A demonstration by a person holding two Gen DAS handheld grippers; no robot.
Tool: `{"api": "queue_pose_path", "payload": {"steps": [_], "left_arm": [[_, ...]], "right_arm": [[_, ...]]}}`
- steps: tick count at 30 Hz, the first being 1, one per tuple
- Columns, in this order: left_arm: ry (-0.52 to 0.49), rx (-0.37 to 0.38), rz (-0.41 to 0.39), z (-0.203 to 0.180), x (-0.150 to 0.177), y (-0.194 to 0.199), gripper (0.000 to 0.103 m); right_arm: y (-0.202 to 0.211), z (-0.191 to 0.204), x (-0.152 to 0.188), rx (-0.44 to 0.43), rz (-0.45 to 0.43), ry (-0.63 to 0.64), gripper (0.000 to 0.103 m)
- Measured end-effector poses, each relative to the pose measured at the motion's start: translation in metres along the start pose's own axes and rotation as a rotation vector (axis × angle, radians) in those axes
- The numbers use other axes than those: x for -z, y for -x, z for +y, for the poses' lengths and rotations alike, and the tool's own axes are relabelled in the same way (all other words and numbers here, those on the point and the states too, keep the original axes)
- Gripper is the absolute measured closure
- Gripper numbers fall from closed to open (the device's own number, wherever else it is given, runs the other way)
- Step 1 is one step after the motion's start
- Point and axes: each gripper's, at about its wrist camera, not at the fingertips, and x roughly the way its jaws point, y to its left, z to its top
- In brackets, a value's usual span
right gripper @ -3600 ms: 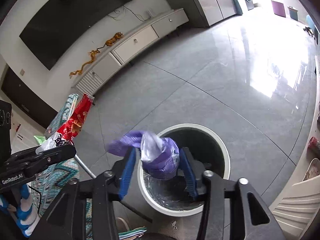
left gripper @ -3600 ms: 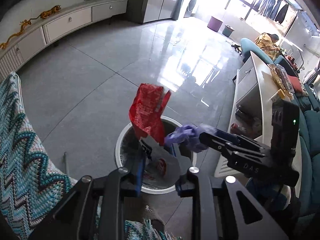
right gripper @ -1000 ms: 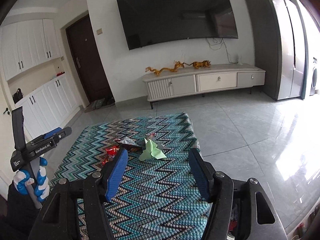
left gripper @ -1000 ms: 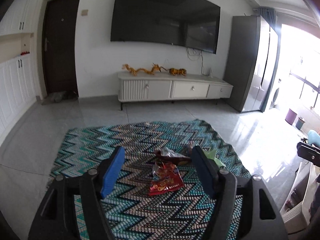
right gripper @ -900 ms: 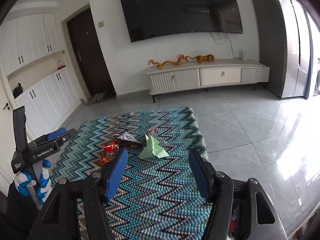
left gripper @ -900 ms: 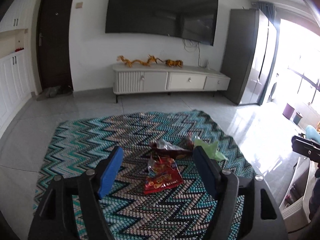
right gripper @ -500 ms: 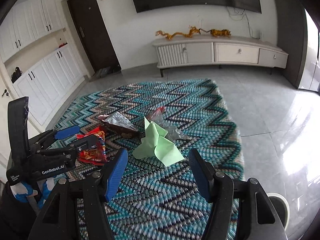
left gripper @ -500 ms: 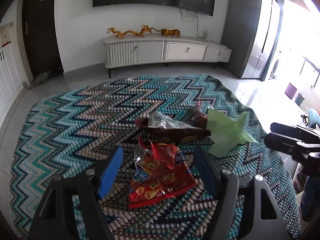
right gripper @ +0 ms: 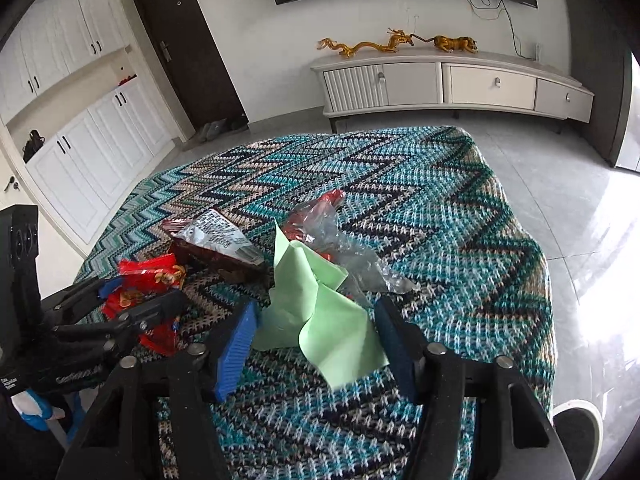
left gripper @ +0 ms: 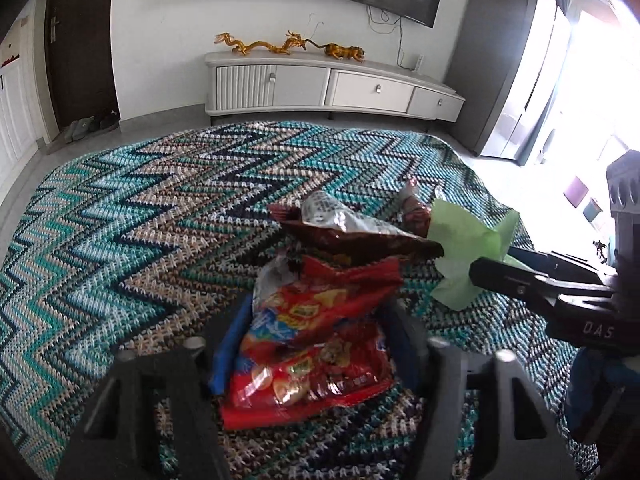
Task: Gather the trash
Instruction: 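Grasp the red snack bag with the left tool while the right tool grasps the green paper, then carry the snack bag and green paper over the bin and open both tools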
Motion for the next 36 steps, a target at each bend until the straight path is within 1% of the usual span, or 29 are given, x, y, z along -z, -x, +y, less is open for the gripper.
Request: {"api": "queue_pose_path", "payload": {"steps": [1, 3, 4, 6, 8, 14, 19, 26, 31, 33, 36], "left_arm": [[0.0, 0.001, 0.002, 0.0, 0.0, 0.001, 0.052], [-0.005, 0.007, 0.007, -0.001, 0.0, 0.003, 0.062], [-0.003, 0.016, 0.012, -0.002, 0.001, 0.004, 0.07], [0.008, 0.022, 0.012, -0.003, 0.005, 0.008, 0.071], [0.01, 0.021, 0.009, -0.004, 0.008, 0.014, 0.075], [0.015, 0.021, -0.027, -0.007, 0.017, 0.045, 0.077], [0.015, 0.027, -0.078, -0.009, 0.02, 0.078, 0.077], [-0.002, 0.043, -0.168, -0.022, 0.025, 0.137, 0.078], [-0.035, 0.037, -0.234, -0.043, 0.033, 0.18, 0.079], [-0.058, 0.028, -0.257, -0.053, 0.038, 0.195, 0.079], [-0.098, -0.01, -0.297, -0.073, 0.045, 0.219, 0.079]], "right_arm": [[0.001, 0.0, 0.0, -0.001, 0.001, 0.004, 0.049], [0.006, 0.001, 0.005, -0.008, 0.009, 0.009, 0.053], [0.008, 0.002, 0.007, -0.01, 0.013, 0.008, 0.056], [0.012, 0.004, 0.013, -0.017, 0.022, 0.004, 0.059], [0.015, 0.007, 0.018, -0.016, 0.026, 0.004, 0.064], [0.035, 0.017, 0.031, -0.024, 0.016, -0.003, 0.067], [0.068, 0.032, 0.042, -0.033, -0.024, 0.001, 0.068], [0.13, 0.045, 0.059, -0.039, -0.102, -0.021, 0.067], [0.183, 0.056, 0.074, -0.039, -0.184, -0.024, 0.067], [0.2, 0.058, 0.081, -0.038, -0.21, -0.026, 0.067], [0.225, 0.06, 0.092, -0.027, -0.244, -0.026, 0.067]]}}
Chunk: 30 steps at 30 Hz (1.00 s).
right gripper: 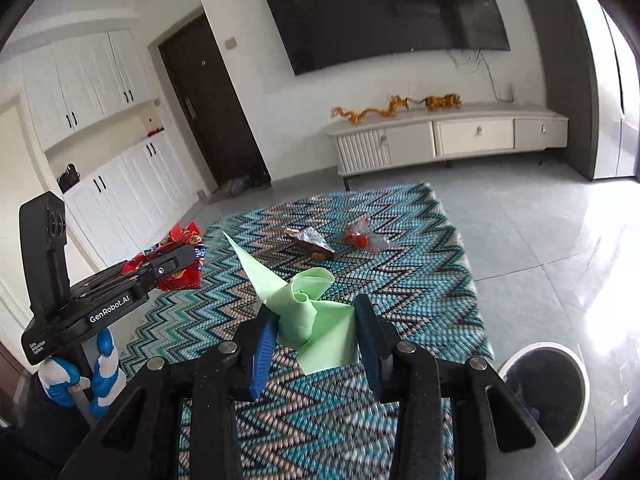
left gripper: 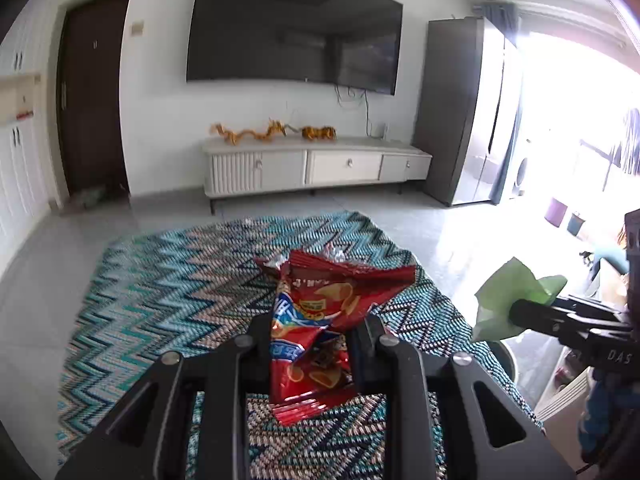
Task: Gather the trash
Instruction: 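Carry the snack bag and green paper over the bin and open both tools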
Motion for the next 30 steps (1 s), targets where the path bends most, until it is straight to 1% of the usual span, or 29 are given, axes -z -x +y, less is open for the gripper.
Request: {"api": "queue_pose_path", "payload": {"steps": [4, 8, 15, 18, 23, 30], "left_arm": [[-0.047, -0.034, -0.059, -0.021, -0.002, 0.033, 0.079], [-0.097, -0.064, -0.099, -0.04, -0.001, 0.055, 0.079], [-0.176, -0.083, -0.145, -0.074, -0.003, 0.074, 0.079], [-0.211, -0.082, -0.152, -0.089, -0.005, 0.074, 0.079], [-0.255, -0.067, -0.137, -0.114, -0.007, 0.065, 0.079], [-0.337, -0.029, -0.074, -0.16, -0.009, 0.03, 0.079]], "right_arm": [[0.031, 0.004, 0.008, 0.012, -0.044, -0.002, 0.067], [0.057, 0.003, 0.015, 0.019, -0.086, -0.008, 0.067], [0.09, -0.011, 0.022, 0.049, -0.15, -0.036, 0.067], [0.099, -0.022, 0.024, 0.068, -0.171, -0.055, 0.067], [0.108, -0.047, 0.029, 0.098, -0.193, -0.103, 0.066], [0.116, -0.096, 0.041, 0.145, -0.21, -0.201, 0.066]]}}
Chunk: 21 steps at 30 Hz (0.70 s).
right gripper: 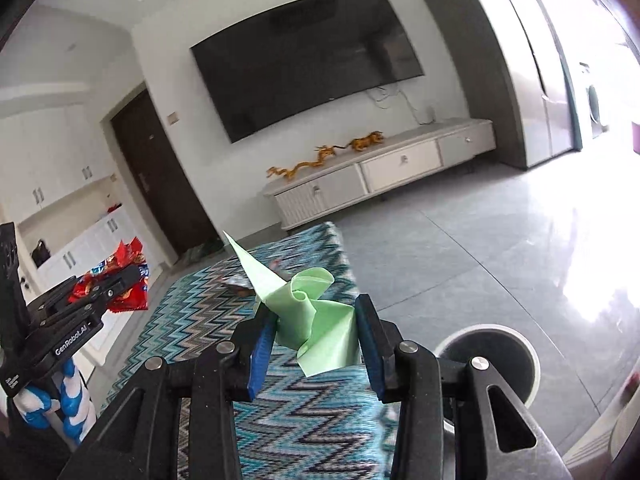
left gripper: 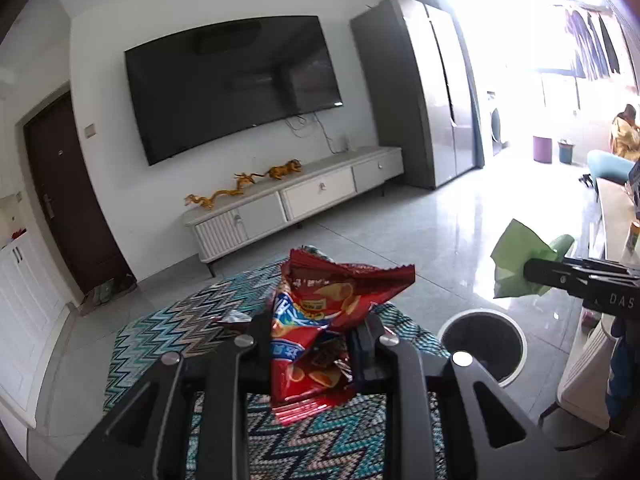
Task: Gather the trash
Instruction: 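Carry the snack bag and green paper over the bin and open both tools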
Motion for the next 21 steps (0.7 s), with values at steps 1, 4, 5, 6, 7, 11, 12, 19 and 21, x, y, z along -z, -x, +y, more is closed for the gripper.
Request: {"api": "queue_pose_path", "payload": {"steps": [1, 4, 5, 6, 7, 11, 12, 19, 21], "left_arm": [[-0.01, 0.011, 0.009, -0.006, -0.002, -0.006, 0.079], [-0.037, 0.073, 0.052, -0.029, -0.007, -0.028, 0.078], [-0.045, 0.102, 0.071, -0.038, -0.009, -0.037, 0.078], [-0.049, 0.125, 0.087, -0.044, -0.011, -0.045, 0.078], [-0.051, 0.159, 0.111, -0.053, -0.012, -0.055, 0.078], [-0.054, 0.276, 0.214, -0.087, -0.015, -0.099, 0.077], [-0.059, 0.299, 0.241, -0.097, -0.016, -0.111, 0.077], [-0.028, 0.449, 0.428, -0.17, -0.006, -0.197, 0.076], [-0.025, 0.474, 0.456, -0.186, -0.006, -0.217, 0.076]], "right_arm": [[-0.001, -0.01, 0.0, 0.009, -0.001, -0.019, 0.065], [-0.001, -0.035, 0.003, 0.033, -0.002, -0.065, 0.065], [-0.003, -0.046, 0.004, 0.046, 0.001, -0.087, 0.065], [-0.004, -0.053, 0.005, 0.054, 0.003, -0.1, 0.065], [-0.006, -0.065, 0.006, 0.069, 0.009, -0.119, 0.064], [-0.012, -0.101, 0.014, 0.135, 0.036, -0.174, 0.063], [-0.014, -0.108, 0.015, 0.152, 0.043, -0.185, 0.063], [-0.043, -0.175, 0.03, 0.279, 0.127, -0.267, 0.06], [-0.056, -0.19, 0.037, 0.299, 0.16, -0.284, 0.06]]}}
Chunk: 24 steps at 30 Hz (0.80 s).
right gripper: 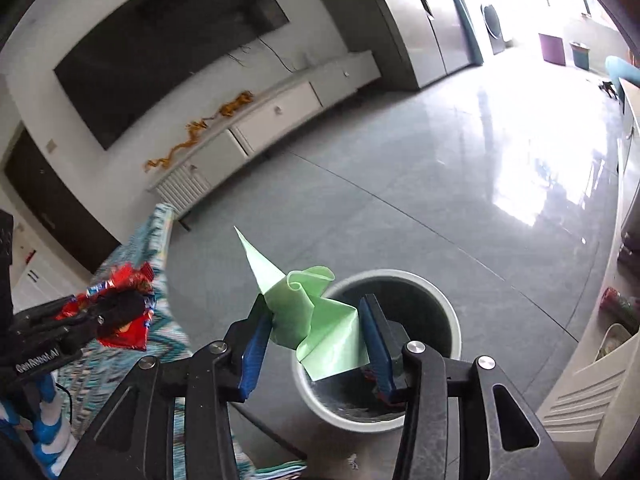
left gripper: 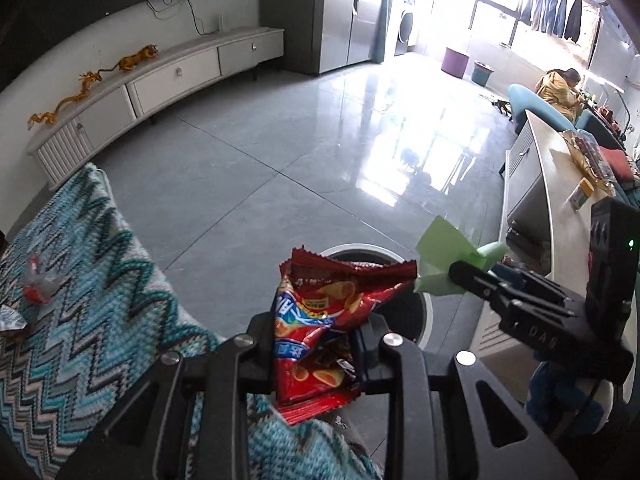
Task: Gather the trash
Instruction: 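Carry the snack bag and green paper over the bin and open both tools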
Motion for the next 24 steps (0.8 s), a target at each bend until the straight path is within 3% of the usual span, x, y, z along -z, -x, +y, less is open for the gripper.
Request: {"api": "queue_pose_path", "payload": {"steps": [6, 8, 12, 18, 24], "left_arm": [[0.008, 0.077, 0.072, -0.011, -0.016, -0.053, 0.071], [0.02, 0.106, 0.091, -0.011, -0.018, -0.066, 0.06], [0.047, 0.153, 0.104, -0.008, -0.023, -0.081, 0.048], [0.065, 0.184, 0.096, -0.008, -0.026, -0.078, 0.047], [0.072, 0.134, 0.038, -0.003, -0.026, -0.052, 0.047]], "right_arm": [[-0.047, -0.026, 0.006, 0.046, 0.092, -0.023, 0.055], [-0.059, -0.033, 0.008, 0.06, 0.116, -0.028, 0.05], [-0.076, -0.048, 0.012, 0.095, 0.153, -0.048, 0.048], [-0.069, -0.056, 0.014, 0.121, 0.152, -0.072, 0.048], [-0.053, -0.043, 0.003, 0.112, 0.111, -0.079, 0.048]]}}
